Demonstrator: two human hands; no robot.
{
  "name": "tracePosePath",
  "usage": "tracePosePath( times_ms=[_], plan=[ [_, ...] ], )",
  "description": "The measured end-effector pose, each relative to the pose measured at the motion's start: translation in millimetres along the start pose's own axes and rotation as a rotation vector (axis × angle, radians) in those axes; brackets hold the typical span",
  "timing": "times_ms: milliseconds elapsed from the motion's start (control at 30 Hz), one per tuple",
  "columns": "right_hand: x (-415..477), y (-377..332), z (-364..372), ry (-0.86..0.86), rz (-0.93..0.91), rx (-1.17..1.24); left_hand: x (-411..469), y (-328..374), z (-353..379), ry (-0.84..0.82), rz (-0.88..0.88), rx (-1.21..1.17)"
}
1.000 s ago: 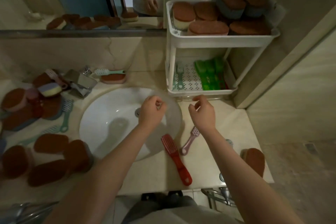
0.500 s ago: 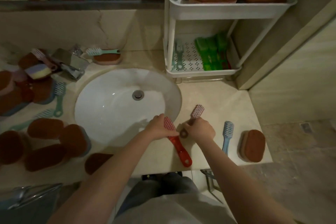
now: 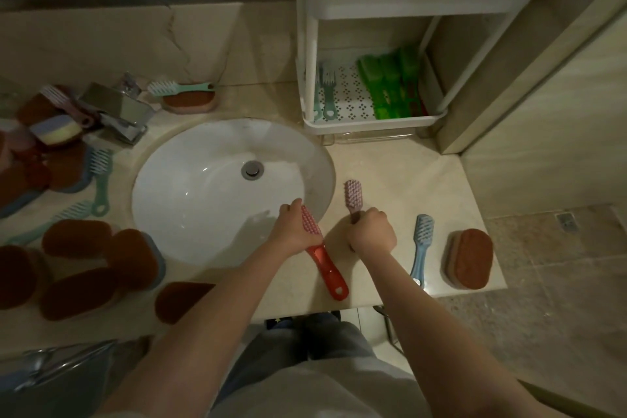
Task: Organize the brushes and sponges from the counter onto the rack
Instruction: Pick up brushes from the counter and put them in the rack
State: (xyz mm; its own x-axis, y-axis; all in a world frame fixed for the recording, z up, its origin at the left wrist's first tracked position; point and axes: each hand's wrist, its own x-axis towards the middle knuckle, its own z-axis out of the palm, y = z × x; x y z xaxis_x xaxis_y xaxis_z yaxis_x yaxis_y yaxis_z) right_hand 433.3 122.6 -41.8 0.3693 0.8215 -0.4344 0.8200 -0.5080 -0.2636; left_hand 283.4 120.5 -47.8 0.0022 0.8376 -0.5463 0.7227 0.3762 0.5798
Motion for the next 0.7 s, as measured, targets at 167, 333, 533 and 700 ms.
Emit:
tracePosePath(
  times_ms=[167, 333, 533, 700],
  plan=[
    [2.8, -1.0, -2.8, -0.06, 0.02, 0.061, 3.2, -0.9, -20.3, 0.079, 0.027, -0.069],
    [6.1, 1.6, -5.0, -0.093, -0.028, 0.128, 7.3, 1.0, -39.5, 0.132, 0.057, -0.09],
    [12.3, 0.0, -11.5, -0.113, -0.087, 0.262, 10.1, 8.4, -52.6, 0.213, 0.059, -0.293],
    [28.4, -27.2, -42.7, 0.028, -0.138, 0.629, 18.8, 21.5, -75.4, 0.293, 0.057, -0.388]
  ],
)
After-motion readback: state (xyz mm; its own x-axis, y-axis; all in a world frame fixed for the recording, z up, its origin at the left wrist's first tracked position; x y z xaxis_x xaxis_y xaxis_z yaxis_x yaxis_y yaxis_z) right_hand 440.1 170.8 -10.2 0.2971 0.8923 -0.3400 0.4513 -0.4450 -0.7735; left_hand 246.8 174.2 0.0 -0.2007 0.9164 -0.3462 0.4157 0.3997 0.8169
